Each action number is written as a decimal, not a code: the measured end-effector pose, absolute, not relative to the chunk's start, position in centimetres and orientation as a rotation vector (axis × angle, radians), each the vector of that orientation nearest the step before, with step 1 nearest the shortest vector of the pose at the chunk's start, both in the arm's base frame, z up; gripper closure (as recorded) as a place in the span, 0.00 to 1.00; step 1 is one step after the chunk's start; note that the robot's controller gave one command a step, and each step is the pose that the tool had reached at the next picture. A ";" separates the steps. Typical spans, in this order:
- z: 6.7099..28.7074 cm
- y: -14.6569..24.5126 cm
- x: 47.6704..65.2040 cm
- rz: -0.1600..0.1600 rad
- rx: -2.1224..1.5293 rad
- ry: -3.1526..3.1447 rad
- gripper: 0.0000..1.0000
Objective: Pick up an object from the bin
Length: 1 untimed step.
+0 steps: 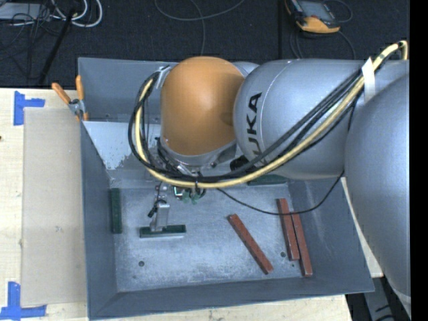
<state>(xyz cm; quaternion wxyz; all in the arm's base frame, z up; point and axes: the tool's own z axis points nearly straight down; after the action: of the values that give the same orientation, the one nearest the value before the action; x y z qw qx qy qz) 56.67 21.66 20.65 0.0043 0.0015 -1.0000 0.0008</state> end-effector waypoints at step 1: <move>9.9 16.2 54.3 0.008 -0.330 -3.115 0.00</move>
Offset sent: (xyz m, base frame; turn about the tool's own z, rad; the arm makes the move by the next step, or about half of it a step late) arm -0.0218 -0.0531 -0.1038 0.2132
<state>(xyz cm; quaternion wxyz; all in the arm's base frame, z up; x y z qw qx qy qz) 54.27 16.18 9.85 0.0048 -0.1053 -0.9944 0.0024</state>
